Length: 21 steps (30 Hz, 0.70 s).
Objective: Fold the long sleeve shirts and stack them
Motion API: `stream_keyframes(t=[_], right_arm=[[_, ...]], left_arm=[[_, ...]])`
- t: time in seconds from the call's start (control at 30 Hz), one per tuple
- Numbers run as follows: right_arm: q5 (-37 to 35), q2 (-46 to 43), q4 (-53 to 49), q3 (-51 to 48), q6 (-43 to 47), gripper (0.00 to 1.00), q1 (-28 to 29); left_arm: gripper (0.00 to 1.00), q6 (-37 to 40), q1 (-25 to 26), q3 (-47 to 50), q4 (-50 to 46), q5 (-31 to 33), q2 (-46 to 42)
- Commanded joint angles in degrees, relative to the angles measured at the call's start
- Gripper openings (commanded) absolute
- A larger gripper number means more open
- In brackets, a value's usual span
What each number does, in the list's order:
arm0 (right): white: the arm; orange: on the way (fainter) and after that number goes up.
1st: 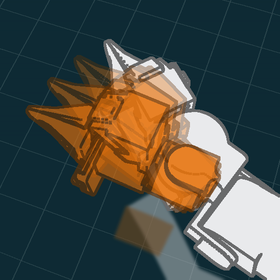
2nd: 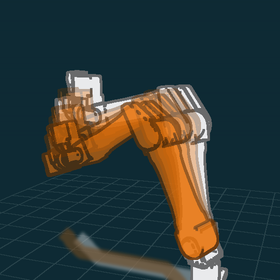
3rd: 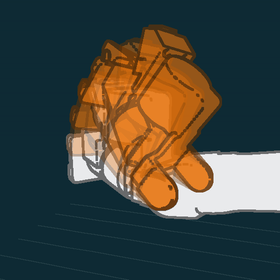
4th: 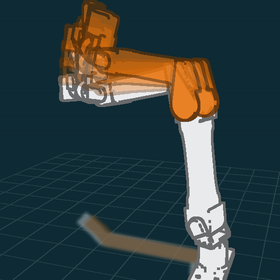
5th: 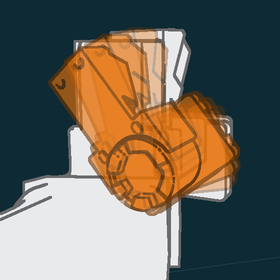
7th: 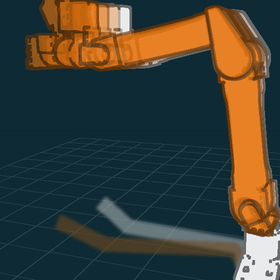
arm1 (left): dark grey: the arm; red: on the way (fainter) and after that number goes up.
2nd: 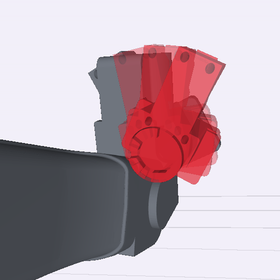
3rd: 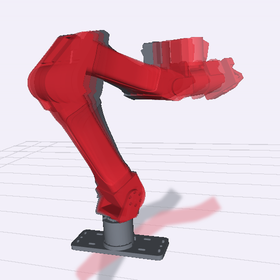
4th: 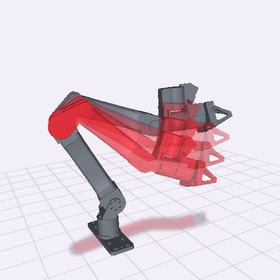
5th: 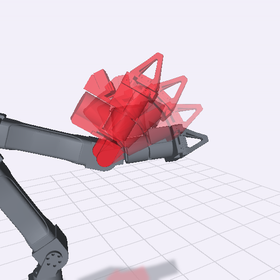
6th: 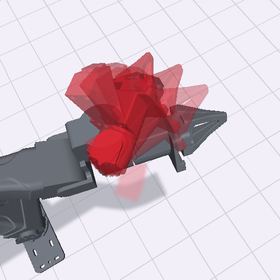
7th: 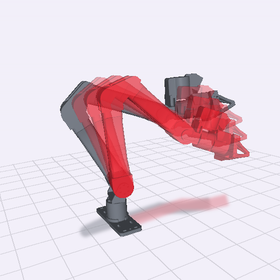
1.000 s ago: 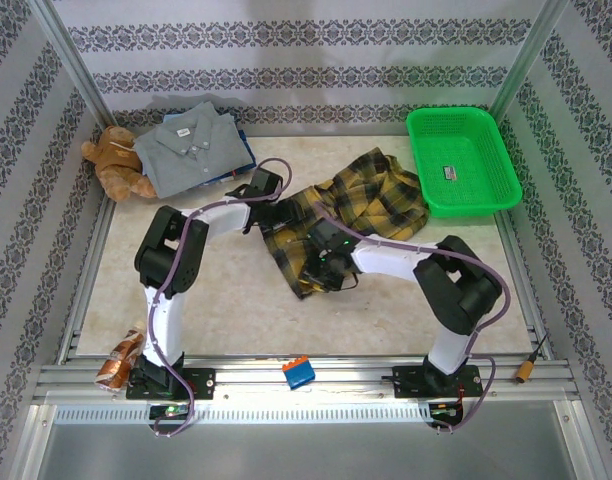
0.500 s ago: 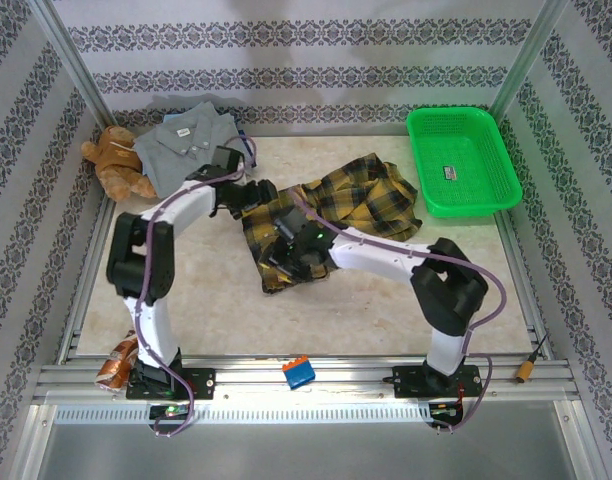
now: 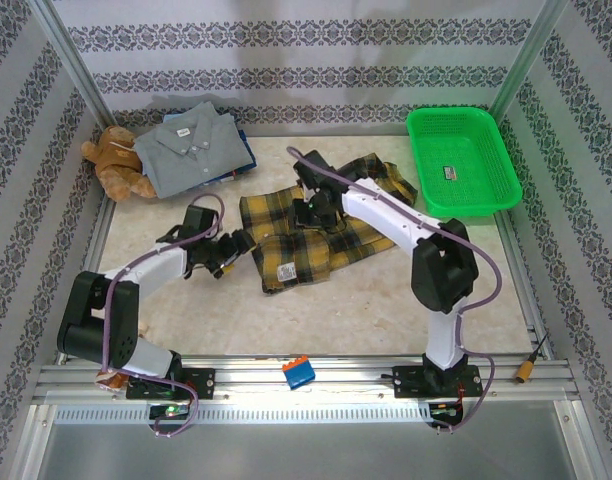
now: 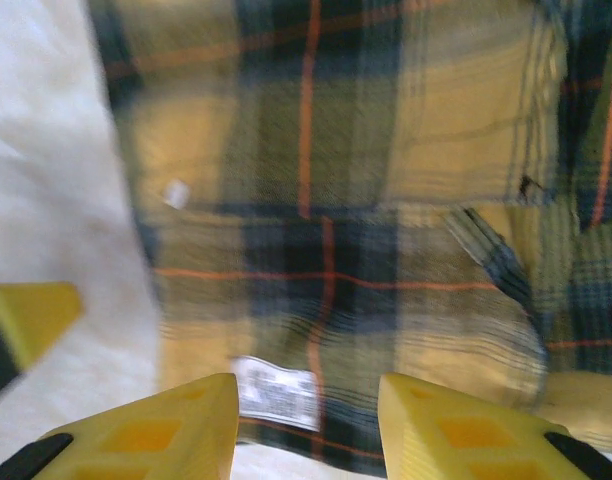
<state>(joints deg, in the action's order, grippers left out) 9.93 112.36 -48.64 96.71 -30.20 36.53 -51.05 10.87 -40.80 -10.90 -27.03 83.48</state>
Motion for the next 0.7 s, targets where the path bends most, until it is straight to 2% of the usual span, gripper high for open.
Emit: stream_keyframes(t=[0.0, 0.4, 0.5, 0.67], right_arm=[[-5.83, 1.36, -5.15, -1.75, 8.05, 0.43, 0.30], [-14.47, 6.36, -3.26, -2.00, 12.34, 0.43, 0.21], [-18.23, 9.94, -3.57, 0.81, 14.57, 0.43, 0.03], [-18.95, 11.66, -3.06, 1.38, 15.43, 0.42, -0.56]], left_arm=[[0.81, -5.16, 0.71, 1.75, 9.82, -1.49, -3.82], [0.81, -6.35, 2.31, 5.68, 10.25, -1.19, -6.29], [0.81, -5.22, 2.25, 5.50, 8.77, -0.92, -7.51], [0.81, -4.68, 2.29, 5.58, 7.91, -0.89, -8.33]])
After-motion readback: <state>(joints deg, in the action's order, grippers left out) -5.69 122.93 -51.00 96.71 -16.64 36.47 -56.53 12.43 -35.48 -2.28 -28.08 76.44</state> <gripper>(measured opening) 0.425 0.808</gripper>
